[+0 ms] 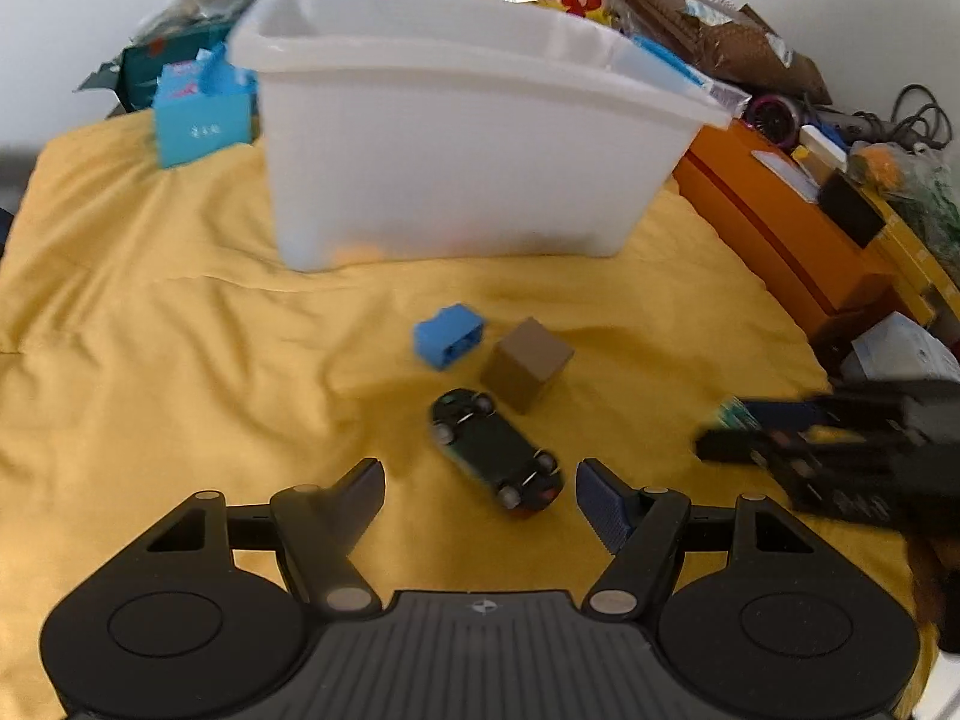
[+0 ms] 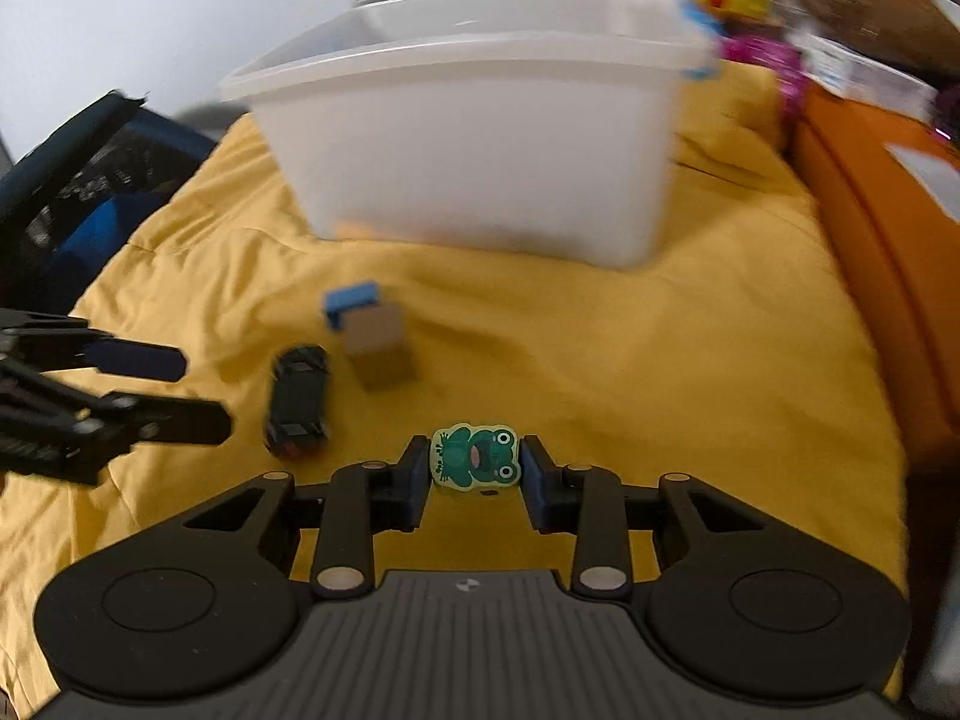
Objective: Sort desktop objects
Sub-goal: 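Grasp the black car with the left tool while the right tool grasps the green frog block, then carry the black car and frog block over the white bin and open both tools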
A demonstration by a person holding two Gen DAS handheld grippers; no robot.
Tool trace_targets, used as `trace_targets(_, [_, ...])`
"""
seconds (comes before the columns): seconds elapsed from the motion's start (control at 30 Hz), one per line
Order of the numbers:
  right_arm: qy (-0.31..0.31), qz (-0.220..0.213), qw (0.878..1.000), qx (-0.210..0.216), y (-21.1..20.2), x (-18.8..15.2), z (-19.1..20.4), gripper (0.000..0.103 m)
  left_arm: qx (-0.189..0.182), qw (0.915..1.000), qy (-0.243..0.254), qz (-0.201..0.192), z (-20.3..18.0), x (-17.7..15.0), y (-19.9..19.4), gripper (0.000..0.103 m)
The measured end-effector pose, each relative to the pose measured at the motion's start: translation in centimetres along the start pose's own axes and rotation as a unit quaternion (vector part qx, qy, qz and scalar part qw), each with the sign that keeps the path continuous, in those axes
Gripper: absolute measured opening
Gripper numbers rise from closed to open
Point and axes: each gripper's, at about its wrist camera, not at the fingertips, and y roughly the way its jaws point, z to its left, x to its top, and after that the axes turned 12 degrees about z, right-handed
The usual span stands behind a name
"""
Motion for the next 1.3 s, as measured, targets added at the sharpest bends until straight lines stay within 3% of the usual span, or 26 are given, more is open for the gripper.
trace_targets(0.13, [0.009, -0.002, 1.0, -0.006, -1.4, -1.9, -1.3, 0.035, 0.008, 0.9995, -0.025, 0.014, -0.9, 0.8, 2.1, 0.074])
trace_targets(0.23, [0.018, -0.007, 1.0, -0.006, -2.0, -2.5, -1.6, 0.035, 0.028, 0.9996, -0.005, 0.008, -1.9, 1.0, 3.1, 0.072])
trace_targets(0.37, [0.028, -0.01, 1.0, -0.005, -2.4, -3.0, -2.1, 0.035, 0.056, 0.9975, 0.044, 0.0, -2.5, 0.7, 3.0, 0.048])
trace_targets(0.4, [0.03, -0.01, 0.999, -0.005, -2.5, -3.1, -2.2, 0.035, 0.055, 0.9973, 0.049, -0.001, -2.3, 0.5, 2.8, 0.033])
trace_targets(0.43, [0.032, -0.011, 0.999, -0.005, -2.5, -3.3, -2.2, 0.035, 0.057, 0.9969, 0.055, -0.001, -2.0, 0.4, 2.5, 0.032])
trace_targets(0.67, [0.033, -0.018, 0.999, 0.001, -2.9, -3.5, -1.9, 0.035, 0.066, 0.995, 0.068, -0.031, 0.0, -0.9, -0.7, 0.032])
trace_targets(0.87, [0.026, -0.042, 0.999, 0.01, -4.0, -1.8, -0.7, 0.035, 0.047, 0.9955, 0.037, -0.074, 1.9, -0.4, -5.4, 0.032])
trace_targets(1.3, [0.022, -0.136, 0.99, 0.037, -11.1, 9.0, 0.2, 0.035, 0.018, 0.9925, 0.022, -0.119, 4.2, 8.3, -13.7, 0.032])
